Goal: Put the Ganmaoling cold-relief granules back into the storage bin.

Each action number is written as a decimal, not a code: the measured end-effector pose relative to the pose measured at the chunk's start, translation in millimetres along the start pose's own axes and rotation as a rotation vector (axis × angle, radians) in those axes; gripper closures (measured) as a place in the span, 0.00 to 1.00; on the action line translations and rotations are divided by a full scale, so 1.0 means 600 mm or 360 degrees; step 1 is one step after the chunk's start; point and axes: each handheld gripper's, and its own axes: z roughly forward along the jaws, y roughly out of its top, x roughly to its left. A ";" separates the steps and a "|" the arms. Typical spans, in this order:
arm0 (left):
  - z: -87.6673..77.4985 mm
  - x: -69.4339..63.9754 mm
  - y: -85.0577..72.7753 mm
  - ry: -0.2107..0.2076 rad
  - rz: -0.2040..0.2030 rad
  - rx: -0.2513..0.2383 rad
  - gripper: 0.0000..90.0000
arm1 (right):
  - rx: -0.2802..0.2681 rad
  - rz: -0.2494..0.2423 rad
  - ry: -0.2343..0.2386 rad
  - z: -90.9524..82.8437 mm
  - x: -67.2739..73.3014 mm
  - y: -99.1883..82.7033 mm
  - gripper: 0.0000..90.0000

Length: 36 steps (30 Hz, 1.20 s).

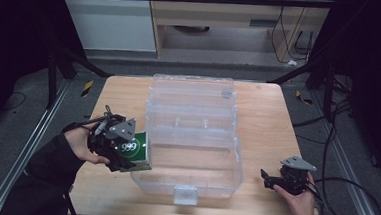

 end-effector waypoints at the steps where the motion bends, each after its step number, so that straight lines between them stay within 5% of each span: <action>1: 0.002 0.000 0.004 -0.0002 0.0005 0.0005 0.16 | 0.0002 0.0001 -0.0001 0.000 0.000 0.000 0.02; 18: 0.046 0.008 0.046 -0.0053 0.0077 0.0032 0.16 | 0.0016 -0.0016 0.0000 0.002 0.001 -0.001 0.02; 36: 0.093 0.011 0.042 -0.0099 0.0099 0.0053 0.16 | 0.0023 -0.0029 0.0004 0.004 0.002 -0.001 0.02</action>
